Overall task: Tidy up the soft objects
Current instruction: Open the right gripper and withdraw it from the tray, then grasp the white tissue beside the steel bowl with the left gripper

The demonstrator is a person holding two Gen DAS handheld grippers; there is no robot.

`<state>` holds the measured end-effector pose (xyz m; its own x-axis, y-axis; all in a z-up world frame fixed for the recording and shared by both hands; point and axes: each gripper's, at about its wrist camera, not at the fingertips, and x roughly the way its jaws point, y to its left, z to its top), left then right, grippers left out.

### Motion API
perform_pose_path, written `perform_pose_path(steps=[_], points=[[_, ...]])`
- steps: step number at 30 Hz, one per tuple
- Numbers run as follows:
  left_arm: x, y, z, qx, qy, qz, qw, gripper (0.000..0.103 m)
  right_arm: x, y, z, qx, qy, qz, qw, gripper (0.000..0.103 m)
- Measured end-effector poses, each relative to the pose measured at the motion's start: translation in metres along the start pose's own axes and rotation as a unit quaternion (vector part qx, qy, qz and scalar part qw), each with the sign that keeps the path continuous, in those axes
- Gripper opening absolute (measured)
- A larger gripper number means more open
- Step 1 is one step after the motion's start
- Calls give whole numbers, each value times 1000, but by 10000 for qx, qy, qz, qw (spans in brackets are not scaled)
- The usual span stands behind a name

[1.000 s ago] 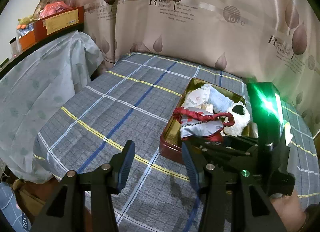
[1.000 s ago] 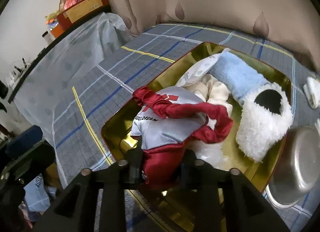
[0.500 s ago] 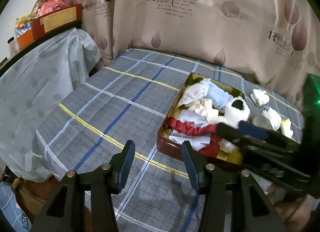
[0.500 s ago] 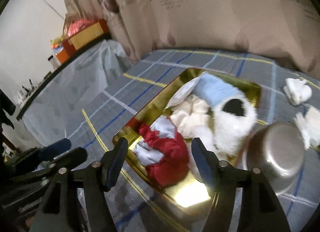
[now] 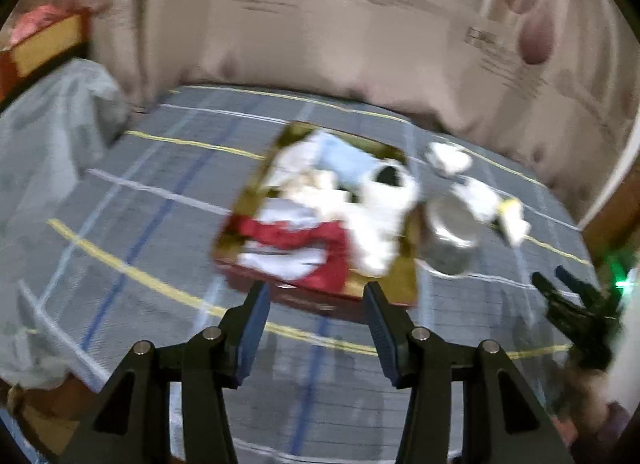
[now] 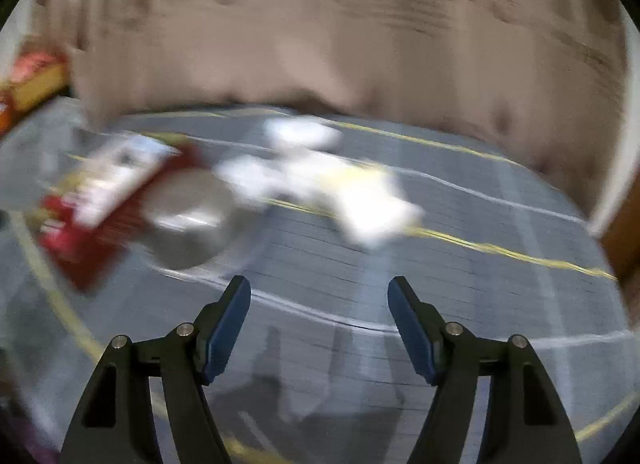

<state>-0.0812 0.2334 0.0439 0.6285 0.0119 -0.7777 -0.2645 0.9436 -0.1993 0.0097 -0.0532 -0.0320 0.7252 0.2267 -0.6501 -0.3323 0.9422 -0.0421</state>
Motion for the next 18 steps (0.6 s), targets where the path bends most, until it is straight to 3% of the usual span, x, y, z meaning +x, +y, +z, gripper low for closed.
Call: perform_pose_path(steps=[2,6,9,11,13,18], points=[[6,-13,11,49,169,-356,9992,50,9,-32,-10,69,123,-545,9984,69],[27,-54,47,386,455,-847,9946,50,24,-74,-25,323,412,-969,9939,69],[51,-88,76,724,707,-1047,9893,50,30,-97,-29,813,605,-914,9906,70],[70,-106,94,890,894,-1158,9852,50,35,-105,-30,993,722,-862,9887,81],[98,-129,115,1132,1132,-1115,9808,50,44,-107,-32,1044,912,-845,9867,81],[172,-172,150,1354,1903,-1200,9649,50,43,-103,-32,978,876,-720,9887,81]])
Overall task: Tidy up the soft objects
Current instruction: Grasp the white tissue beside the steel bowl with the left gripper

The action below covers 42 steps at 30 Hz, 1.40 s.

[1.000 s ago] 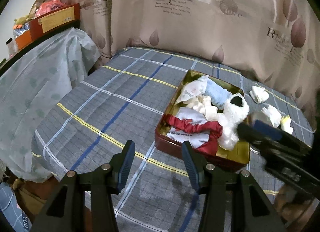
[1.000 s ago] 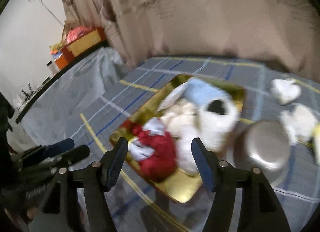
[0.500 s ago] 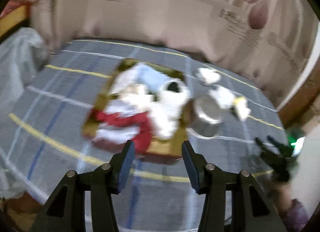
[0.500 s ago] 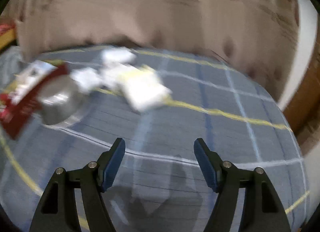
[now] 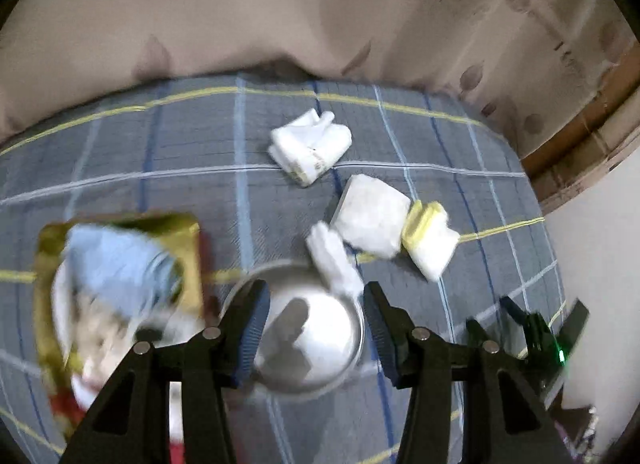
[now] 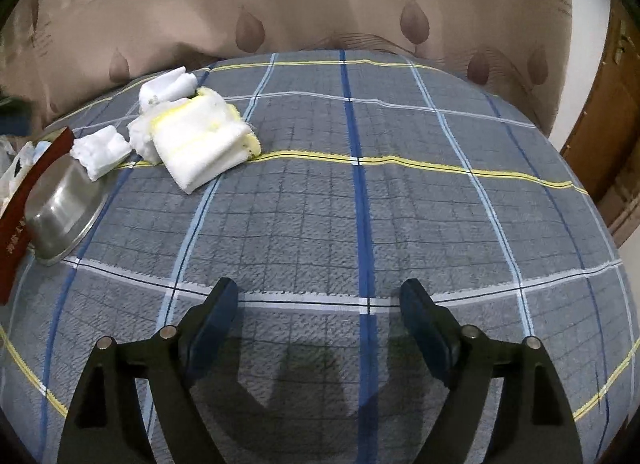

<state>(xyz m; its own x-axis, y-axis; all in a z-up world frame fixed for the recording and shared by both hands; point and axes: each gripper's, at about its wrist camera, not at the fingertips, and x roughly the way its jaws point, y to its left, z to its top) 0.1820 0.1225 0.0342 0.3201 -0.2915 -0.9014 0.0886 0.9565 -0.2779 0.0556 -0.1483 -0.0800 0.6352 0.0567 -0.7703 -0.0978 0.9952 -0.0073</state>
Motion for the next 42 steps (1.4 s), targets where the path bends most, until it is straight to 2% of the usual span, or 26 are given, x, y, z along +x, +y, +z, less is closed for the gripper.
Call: perform_pose_path(steps=[4,7,9,12,15,19,20,21,22,24,27,29,30,32,34,37,42], points=[[47,1,29,77,602,188,9980,50,1,-3,-1,86,-3,156,9998,81],[71,2,36,114,912,113,9957,50,1,-5,0,113,-4,214,9997,83],[80,3,37,42,1037,-100,9946,50,1,-4,-1,95,8,256,9996,83],[90,3,40,10,1121,-256,9934,50,2,-3,-1,62,20,287,9996,84],[99,-1,42,43,1229,-249,9921,50,2,-3,-1,54,29,314,9995,85],[104,-1,41,0,1043,-292,9941,49,2,-3,-1,41,42,302,9995,86],[104,-1,40,-25,979,-313,9947,46,2,-2,-1,33,47,296,9995,86],[103,-1,38,-45,883,-347,9955,21,2,-2,-1,27,49,292,9996,86],[105,-2,36,-26,944,-379,9948,7,2,-2,-1,21,53,289,9996,86],[107,-2,31,-80,993,-270,9947,7,3,-2,-1,14,59,281,9996,87],[98,-8,25,-32,813,-102,9966,7,3,-2,-1,13,62,280,9996,87],[84,-9,22,-164,603,-187,9979,6,3,-2,-1,15,61,285,9996,87],[72,-10,20,-230,403,-280,9985,6,3,-2,-1,16,61,285,9996,87],[44,-12,14,-323,-64,-142,9994,6,3,-2,-2,17,63,285,9996,88],[15,-15,4,-358,-552,-170,9977,7,4,-2,-2,16,66,291,9996,88],[-15,-16,-15,-391,-1047,106,9937,7,4,-1,-1,9,72,287,9996,88],[-37,-1,-40,-590,-1337,366,9886,7,4,0,-1,-7,84,274,9996,91]])
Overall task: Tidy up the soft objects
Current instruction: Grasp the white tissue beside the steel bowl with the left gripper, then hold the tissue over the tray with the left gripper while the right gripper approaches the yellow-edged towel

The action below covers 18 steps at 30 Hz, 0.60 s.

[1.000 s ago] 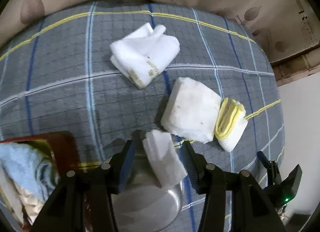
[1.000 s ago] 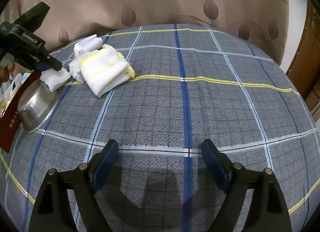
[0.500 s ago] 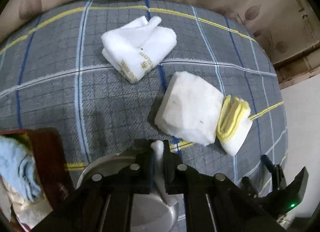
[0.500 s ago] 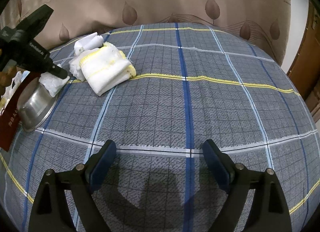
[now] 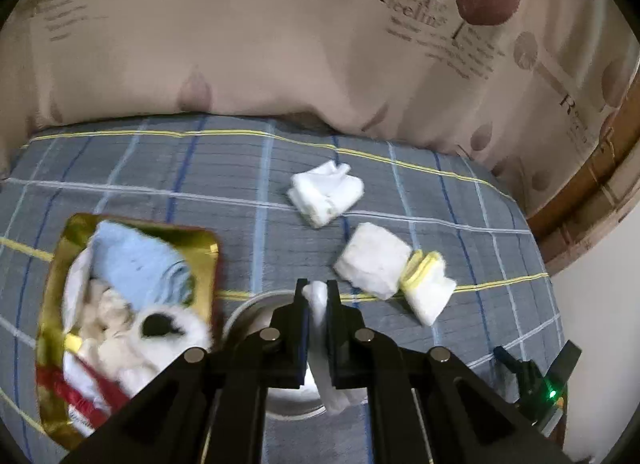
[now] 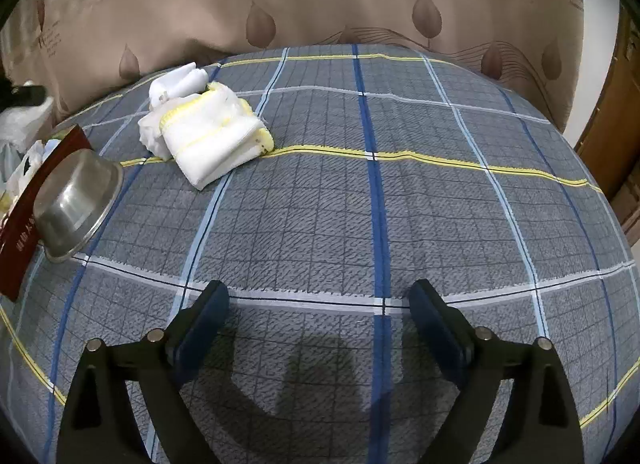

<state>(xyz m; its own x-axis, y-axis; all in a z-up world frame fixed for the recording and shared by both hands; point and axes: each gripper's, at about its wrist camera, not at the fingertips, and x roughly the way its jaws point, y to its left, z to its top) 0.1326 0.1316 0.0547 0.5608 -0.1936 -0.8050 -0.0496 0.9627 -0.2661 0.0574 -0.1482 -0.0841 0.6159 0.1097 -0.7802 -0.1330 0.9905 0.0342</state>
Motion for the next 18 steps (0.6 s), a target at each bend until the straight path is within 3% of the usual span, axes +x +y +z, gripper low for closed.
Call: perform_pose_path(steps=[6,9,18], points=[[-19,26,-24,-238,-265,313,9989,7,1,1,0,-24,20,-13,10000,92],[-29,32,-40,-303,-385,328,9983,7,1,1,0,-33,27,-21,10000,93],[-67,44,-96,-379,-811,854,9923,7,2,2,0,-51,40,-45,10000,94]])
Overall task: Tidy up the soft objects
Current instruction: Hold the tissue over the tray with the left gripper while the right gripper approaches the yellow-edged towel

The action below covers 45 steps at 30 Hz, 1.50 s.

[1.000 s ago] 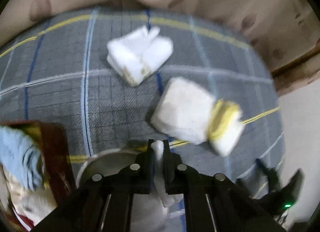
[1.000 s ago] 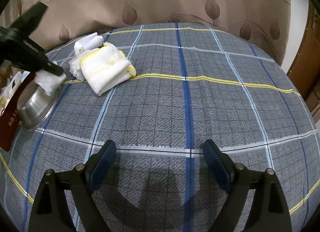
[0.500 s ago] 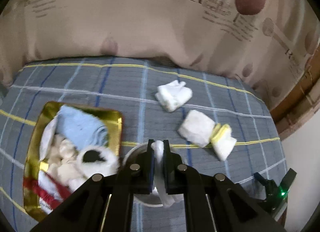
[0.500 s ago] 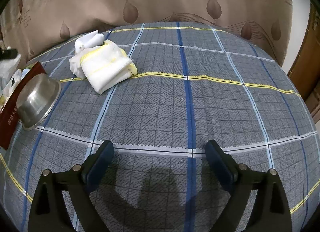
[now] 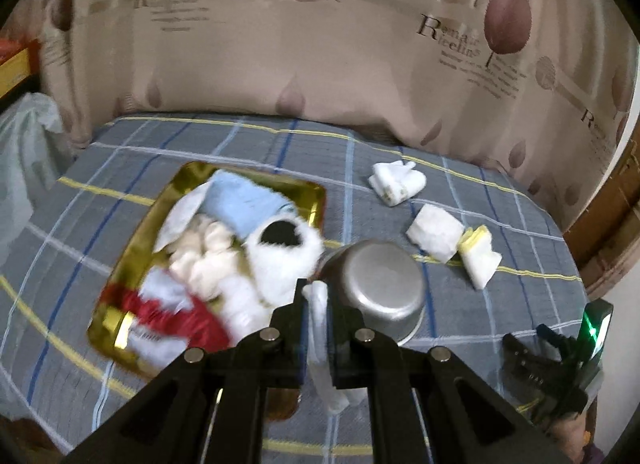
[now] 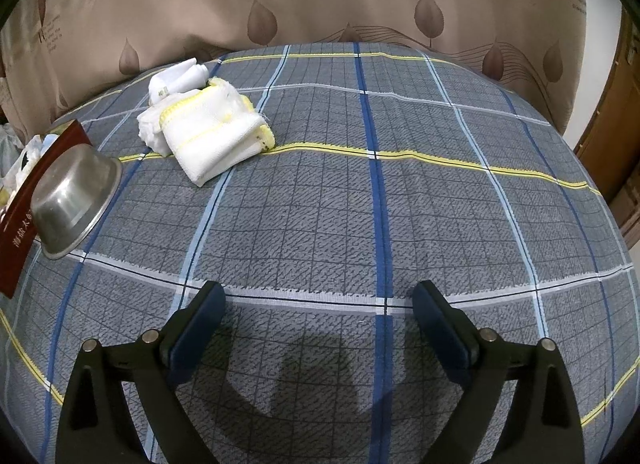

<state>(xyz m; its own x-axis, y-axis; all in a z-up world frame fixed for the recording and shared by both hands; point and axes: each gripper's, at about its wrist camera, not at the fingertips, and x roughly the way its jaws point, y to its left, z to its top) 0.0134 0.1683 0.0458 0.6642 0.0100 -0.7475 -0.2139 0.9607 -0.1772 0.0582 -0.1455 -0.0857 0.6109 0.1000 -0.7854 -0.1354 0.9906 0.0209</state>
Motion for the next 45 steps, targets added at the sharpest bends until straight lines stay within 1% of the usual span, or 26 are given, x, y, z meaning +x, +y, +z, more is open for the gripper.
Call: perform_pose_path(steps=[3,7,12,21,31,34,37,38,39,41,43,45], points=[[-10,12,-11,-104,-92,162,9998,7,0,0,0,-3,3,-7,10000,95],[-15,29,-20,-276,-138,253,9992,7,1,0,0,-18,15,-50,10000,96],[-20,42,-27,-287,-241,442,9983,7,1,1,0,-49,17,-116,9999,97],[-27,47,-26,-218,-372,516,9977,7,1,3,0,-95,9,-233,9997,99],[-26,49,-27,-194,-334,508,9980,7,1,6,0,-150,-11,-352,9993,101],[-25,51,-29,-216,-290,492,9981,7,-1,6,-1,-149,-41,-270,9995,100],[-24,53,-30,-227,-269,494,9982,7,-6,10,0,-261,-132,66,9996,98],[-24,54,-30,-243,-272,497,9981,7,-7,13,1,-365,-152,216,9990,95],[-23,54,-30,-253,-263,491,9981,7,-8,16,3,-456,-166,283,9984,94],[-22,55,-30,-262,-229,487,9982,7,-10,24,11,-684,-250,396,9966,94],[-21,56,-31,-292,-206,492,9982,7,-9,31,23,-849,-279,697,9936,94],[-20,58,-30,-311,-180,489,9982,7,-9,41,33,-1057,-361,728,9911,94]])
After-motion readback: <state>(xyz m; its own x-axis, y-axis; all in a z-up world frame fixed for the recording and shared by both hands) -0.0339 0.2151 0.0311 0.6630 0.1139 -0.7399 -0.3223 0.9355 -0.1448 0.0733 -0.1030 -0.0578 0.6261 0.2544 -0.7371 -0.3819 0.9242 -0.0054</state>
